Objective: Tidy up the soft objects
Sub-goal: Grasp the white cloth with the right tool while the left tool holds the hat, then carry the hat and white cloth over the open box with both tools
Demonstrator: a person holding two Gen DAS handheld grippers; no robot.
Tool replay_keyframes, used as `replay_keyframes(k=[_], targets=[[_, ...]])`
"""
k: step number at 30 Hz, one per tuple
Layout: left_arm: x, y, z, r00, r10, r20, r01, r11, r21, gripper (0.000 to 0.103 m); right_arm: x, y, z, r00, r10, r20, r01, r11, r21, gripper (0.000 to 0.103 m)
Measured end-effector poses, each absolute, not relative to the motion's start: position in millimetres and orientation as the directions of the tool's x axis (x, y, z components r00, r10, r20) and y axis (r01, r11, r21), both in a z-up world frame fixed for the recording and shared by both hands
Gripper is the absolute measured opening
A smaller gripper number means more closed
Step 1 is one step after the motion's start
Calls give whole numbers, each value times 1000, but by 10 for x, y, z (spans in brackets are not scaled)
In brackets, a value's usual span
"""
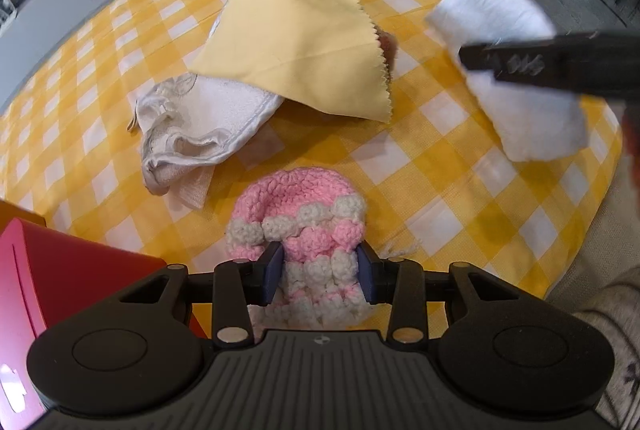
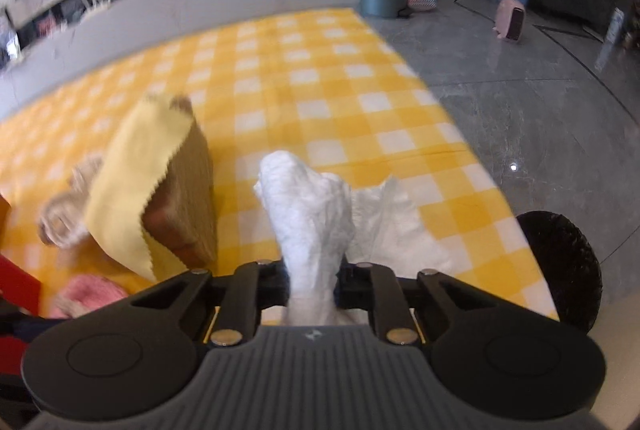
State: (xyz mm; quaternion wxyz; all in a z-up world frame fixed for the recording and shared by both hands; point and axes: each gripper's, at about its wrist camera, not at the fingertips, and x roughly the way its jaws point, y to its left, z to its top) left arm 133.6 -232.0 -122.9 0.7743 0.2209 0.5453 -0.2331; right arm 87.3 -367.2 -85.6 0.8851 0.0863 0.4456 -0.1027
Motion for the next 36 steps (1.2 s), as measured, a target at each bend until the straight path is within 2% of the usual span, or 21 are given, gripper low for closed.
replay_keyframes(k=[8, 9, 10, 18, 23, 30, 36], targets=[[1252, -2341, -1026, 337, -138, -931, 621, 776, 110, 37, 579, -3774, -551, 650, -121, -750, 309, 944, 116, 14], [1242, -2330, -966, 345, -151, -927, 621, 777, 105, 35, 555, -3779, -515, 661, -120, -741, 309, 943, 123, 14], [1233, -2316, -906, 346, -167, -923, 622, 778, 93, 25, 531, -3778, -476, 674, -113, -730, 305, 943, 135, 14], [1140, -2146, -540, 376, -253, -892, 622, 782, 41, 23, 385, -3633, -154, 773, -45, -632, 233, 948, 218, 14], [1107, -1911, -311, 373, -332, -866, 596, 802, -51, 23, 337, -3479, -3, 806, -24, -591, 188, 958, 217, 14], [974, -1292, 208, 466, -448, -762, 536, 829, -159, 23, 266, -3197, 232, 854, 117, -507, 33, 961, 276, 14], [838, -478, 491, 559, -491, -668, 430, 861, -273, 23, 279, -2828, 385, 852, 247, -461, -107, 945, 308, 14]])
